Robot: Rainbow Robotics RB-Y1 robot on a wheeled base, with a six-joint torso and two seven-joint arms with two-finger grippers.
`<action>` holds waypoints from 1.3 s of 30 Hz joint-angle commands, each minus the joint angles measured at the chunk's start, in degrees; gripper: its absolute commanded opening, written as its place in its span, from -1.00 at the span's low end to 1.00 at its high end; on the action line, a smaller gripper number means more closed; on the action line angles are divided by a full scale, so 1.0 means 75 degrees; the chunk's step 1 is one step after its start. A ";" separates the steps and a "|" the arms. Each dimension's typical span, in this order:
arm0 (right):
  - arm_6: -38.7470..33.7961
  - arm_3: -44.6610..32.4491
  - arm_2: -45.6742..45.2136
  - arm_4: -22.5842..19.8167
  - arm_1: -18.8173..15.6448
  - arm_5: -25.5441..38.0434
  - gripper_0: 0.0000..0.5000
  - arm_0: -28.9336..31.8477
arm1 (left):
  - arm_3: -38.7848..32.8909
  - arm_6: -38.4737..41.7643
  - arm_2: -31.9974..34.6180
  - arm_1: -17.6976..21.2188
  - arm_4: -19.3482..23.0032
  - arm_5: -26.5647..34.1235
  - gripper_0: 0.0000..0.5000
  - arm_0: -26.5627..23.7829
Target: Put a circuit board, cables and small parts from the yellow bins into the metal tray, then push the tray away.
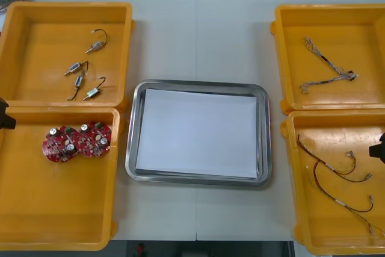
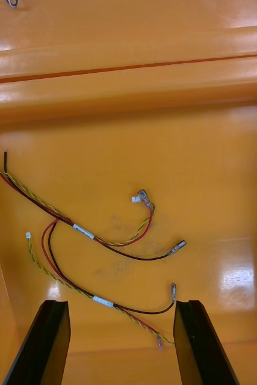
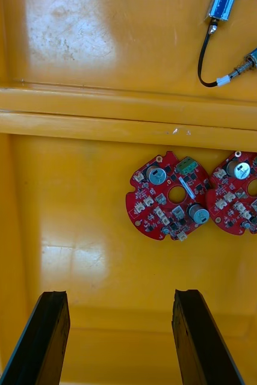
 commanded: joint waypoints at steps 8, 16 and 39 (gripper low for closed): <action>-0.0114 -0.0257 -0.0169 0.0030 -0.0246 0.0023 1.00 0.0138 | -0.0186 -0.0901 0.0219 0.0341 -0.0035 0.0047 1.00 0.0123; -0.0079 -0.0281 -0.0356 0.0019 -0.0129 0.0023 1.00 -0.0038 | -0.0081 -0.0924 0.0078 0.0060 -0.0035 0.0047 1.00 0.0358; 0.0660 -0.0656 -0.0157 -0.0497 -0.0726 0.0016 1.00 0.1298 | -0.0093 -0.2541 0.0113 0.0060 0.0293 0.0047 1.00 0.0393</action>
